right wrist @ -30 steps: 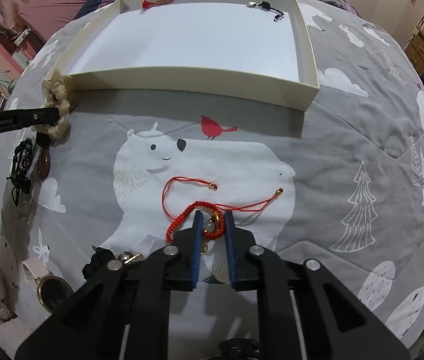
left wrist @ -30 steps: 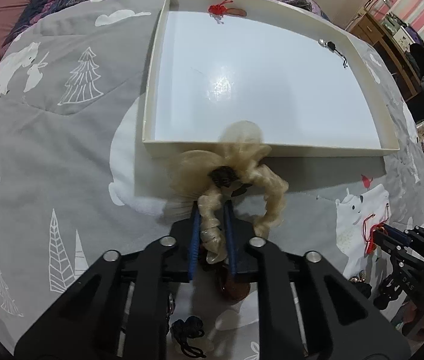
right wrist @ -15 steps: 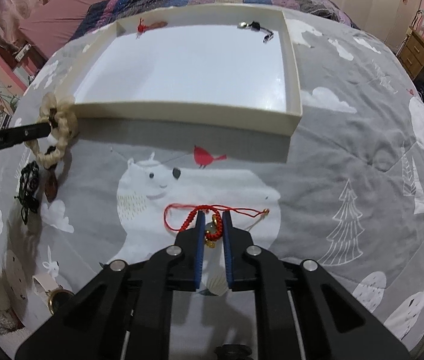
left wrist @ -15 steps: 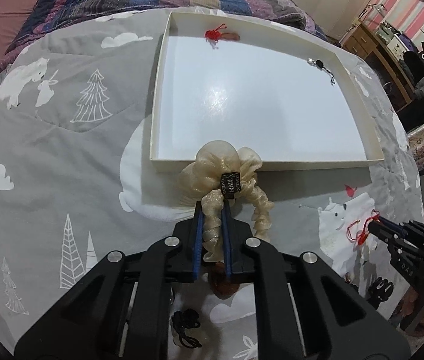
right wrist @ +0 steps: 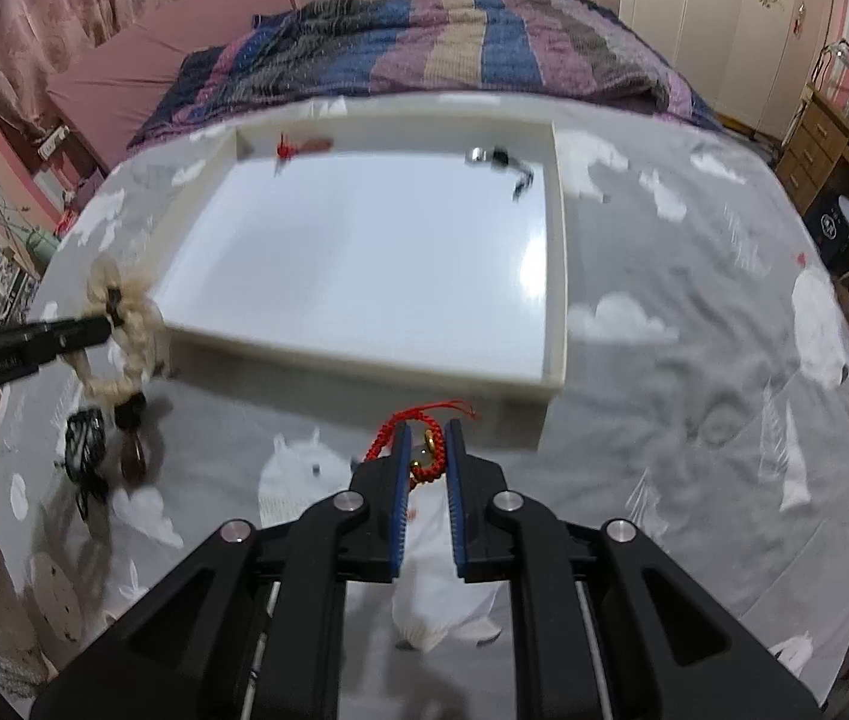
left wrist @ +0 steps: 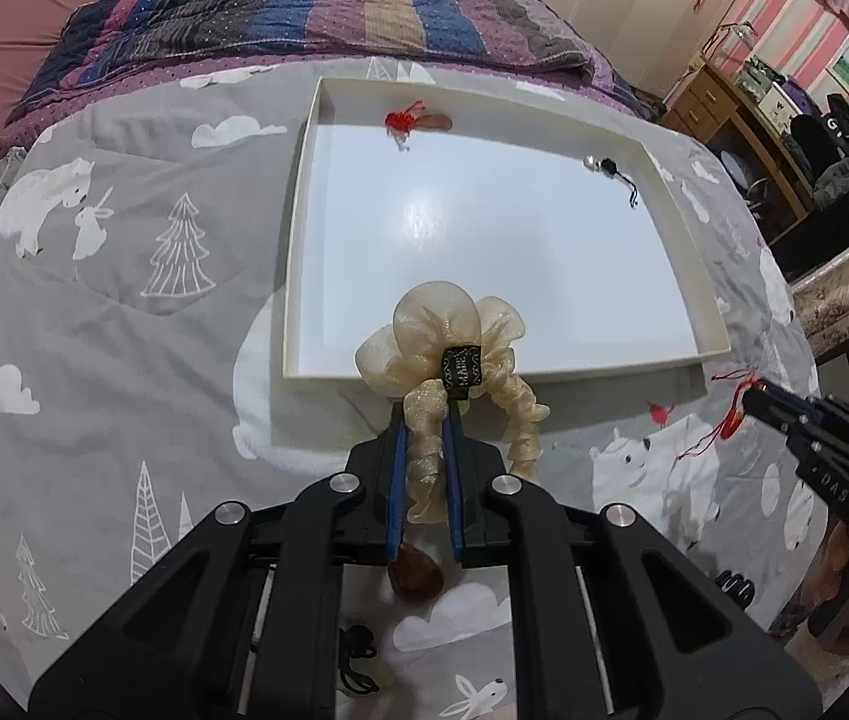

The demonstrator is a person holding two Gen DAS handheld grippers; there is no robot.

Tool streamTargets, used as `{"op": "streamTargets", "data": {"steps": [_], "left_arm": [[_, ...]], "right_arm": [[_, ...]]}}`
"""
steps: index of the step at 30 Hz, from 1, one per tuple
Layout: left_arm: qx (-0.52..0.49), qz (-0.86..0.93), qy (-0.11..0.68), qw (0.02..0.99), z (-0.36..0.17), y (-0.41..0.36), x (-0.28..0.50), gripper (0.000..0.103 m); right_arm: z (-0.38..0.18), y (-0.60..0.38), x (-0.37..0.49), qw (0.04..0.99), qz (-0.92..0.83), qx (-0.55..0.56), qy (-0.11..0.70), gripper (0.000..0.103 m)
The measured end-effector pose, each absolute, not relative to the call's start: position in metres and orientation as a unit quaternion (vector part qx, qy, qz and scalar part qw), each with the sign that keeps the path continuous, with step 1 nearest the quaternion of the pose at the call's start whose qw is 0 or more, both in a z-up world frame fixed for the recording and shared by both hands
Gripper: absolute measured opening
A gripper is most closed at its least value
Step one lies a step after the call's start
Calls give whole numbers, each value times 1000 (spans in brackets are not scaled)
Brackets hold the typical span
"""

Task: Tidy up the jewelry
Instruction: 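Carry the scrunchie with the left tool while the right tool carries the red bracelet into the tray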

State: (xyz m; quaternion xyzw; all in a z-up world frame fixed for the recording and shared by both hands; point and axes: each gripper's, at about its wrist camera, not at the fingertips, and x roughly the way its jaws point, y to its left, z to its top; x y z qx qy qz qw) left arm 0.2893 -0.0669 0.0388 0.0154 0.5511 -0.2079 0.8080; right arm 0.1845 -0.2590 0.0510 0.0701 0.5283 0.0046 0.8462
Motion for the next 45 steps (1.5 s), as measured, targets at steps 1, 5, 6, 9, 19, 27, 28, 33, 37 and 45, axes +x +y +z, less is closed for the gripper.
{"op": "streamTargets", "data": {"steps": [1,5,6,9,19,27,28,33,37,45], "left_arm": [[15,-209,549,809,41,-68,291,9],[17,-214,544,811,49,-72,301,9],[15,-214,544,811,51,-72,305,9],[10,-208,543,813,50,-74,322,9],[12,-181,545,818,31,-90,371,9],[21,-174,545,820,16,-109,406,9],[22,-172,544,821,14,-112,410,9],[22,-166,543,823,7,-123,433,9],[26,-163,539,826,-1,-132,448,9],[25,-155,531,833,-10,-143,471,10]], "right_arm": [[56,-260,190,850,3,69,523,11],[69,-261,209,858,5,68,510,11],[70,-261,215,859,5,66,508,11],[72,-262,234,861,1,67,504,11],[60,-263,296,867,-23,71,492,11],[33,-261,349,866,-44,75,493,11],[29,-261,355,865,-45,75,495,11],[13,-264,385,861,-50,85,499,11],[1,-266,404,860,-64,83,500,11],[-15,-269,426,864,-59,101,489,11]]}}
